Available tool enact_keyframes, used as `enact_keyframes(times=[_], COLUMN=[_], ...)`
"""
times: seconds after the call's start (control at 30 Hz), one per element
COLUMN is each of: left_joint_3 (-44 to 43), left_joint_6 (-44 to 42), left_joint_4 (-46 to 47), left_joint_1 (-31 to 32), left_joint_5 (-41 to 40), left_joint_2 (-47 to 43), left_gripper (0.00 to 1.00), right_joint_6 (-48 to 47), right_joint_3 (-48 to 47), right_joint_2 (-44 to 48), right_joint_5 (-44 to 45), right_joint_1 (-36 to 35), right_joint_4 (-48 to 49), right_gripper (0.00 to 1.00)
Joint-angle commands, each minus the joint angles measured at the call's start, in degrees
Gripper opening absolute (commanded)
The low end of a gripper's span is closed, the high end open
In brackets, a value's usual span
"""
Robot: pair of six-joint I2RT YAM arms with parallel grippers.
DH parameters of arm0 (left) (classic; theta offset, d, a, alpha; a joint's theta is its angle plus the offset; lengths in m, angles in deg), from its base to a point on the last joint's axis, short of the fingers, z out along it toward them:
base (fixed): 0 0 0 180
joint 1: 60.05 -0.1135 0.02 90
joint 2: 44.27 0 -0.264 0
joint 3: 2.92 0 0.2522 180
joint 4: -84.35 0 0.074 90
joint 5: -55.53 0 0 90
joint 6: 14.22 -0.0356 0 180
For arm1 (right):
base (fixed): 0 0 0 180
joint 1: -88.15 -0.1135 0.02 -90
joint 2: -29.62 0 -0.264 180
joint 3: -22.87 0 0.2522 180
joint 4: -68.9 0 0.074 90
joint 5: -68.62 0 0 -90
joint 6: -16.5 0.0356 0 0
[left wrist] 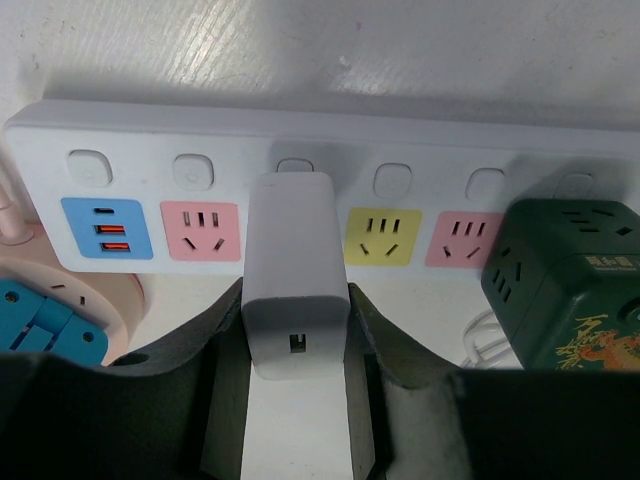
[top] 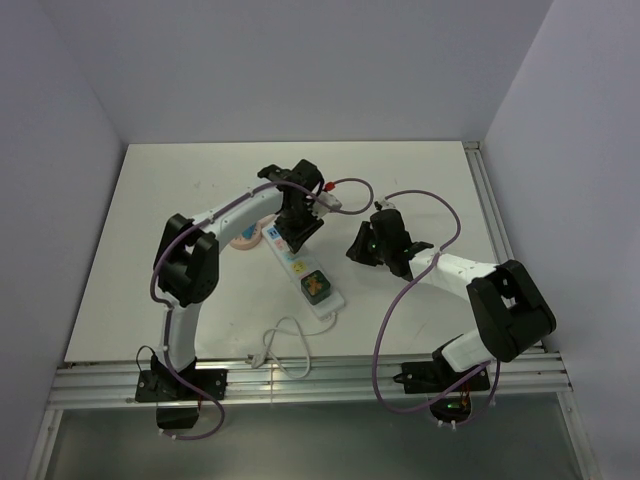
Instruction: Insert the plug
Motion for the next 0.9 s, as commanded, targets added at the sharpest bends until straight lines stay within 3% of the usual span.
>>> enact_keyframes(times=[0.0,0.37,0.7,0.87], left_joint_3=[-2.6,-0.9,-6.7,-5.3], left_joint_6=[-0.4,-0.1,1.3,1.3], left_joint_4=[-3.3,-2.4,-6.1,-5.8], left_joint_1=[-0.1,0.4,1.9,2.0], left_joint_5=[-2.0,-1.5,-3.5,-3.5], left_joint_2=[2.7,4.6,10.2,10.5], left_gripper=[0.0,0.0,0.0,0.0], right_joint_6=[0.3,0.4,0.6,0.6], right_joint_3=[0.2,0.7,1.4,1.5], right_joint_2=[0.9,1.5,1.6,1.5], right_joint_5=[0.7,0.8,0.8,0.6], right_joint_1=[0.4,0.5,0.6,0.7], right_joint_4=[2.3,2.7,3.4,3.4], right_gripper=[0.28,0.28,0.27,0.27])
